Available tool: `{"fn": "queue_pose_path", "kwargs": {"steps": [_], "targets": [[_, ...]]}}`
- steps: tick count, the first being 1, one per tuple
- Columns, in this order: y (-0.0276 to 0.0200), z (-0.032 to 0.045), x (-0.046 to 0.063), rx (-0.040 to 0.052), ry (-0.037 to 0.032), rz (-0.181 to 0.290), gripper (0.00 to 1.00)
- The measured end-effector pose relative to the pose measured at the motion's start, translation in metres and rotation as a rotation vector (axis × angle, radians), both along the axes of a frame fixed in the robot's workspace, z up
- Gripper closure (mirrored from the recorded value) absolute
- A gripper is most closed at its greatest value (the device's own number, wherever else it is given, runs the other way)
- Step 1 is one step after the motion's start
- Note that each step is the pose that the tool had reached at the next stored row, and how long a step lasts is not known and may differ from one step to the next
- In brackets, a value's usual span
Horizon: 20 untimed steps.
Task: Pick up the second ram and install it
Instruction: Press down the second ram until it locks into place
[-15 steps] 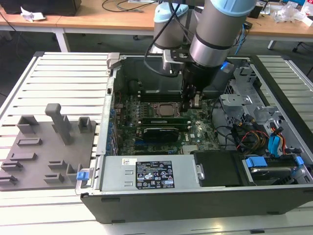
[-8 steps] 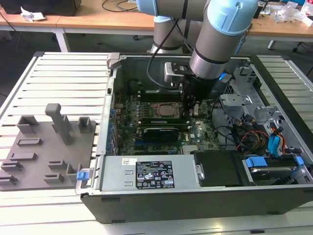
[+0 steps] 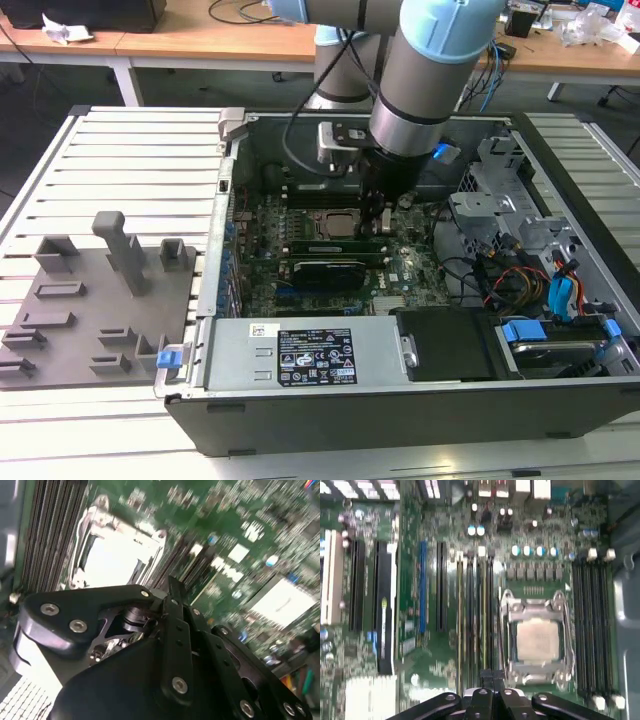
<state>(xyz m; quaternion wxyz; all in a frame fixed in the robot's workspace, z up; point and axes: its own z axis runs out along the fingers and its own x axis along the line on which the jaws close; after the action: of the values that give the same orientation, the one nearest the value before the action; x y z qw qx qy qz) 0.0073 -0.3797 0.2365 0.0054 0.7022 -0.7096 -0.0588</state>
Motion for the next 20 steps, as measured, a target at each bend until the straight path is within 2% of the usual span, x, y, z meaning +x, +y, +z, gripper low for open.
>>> {"fn": "queue_pose_path", "kwargs": {"steps": [5, 7, 11, 14, 15, 17, 20], "targets": [[0.0, -0.0004, -0.052, 0.0, -0.0057, 0.0, 0.89], [0.0, -0.0022, -0.068, 0.0003, -0.0087, 0.0, 0.89], [0.0, -0.0087, -0.071, 0.0003, -0.0083, 0.0, 0.89], [0.0001, -0.0082, -0.07, 0.0012, -0.0088, 0.0, 0.89], [0.0003, -0.0046, -0.07, 0.0024, -0.0098, 0.0, 0.89], [0.0, -0.0017, -0.06, 0.001, -0.0056, 0.0, 0.89], [0.0, -0.0013, -0.042, 0.0006, 0.0055, 0.0, 0.89]]}}
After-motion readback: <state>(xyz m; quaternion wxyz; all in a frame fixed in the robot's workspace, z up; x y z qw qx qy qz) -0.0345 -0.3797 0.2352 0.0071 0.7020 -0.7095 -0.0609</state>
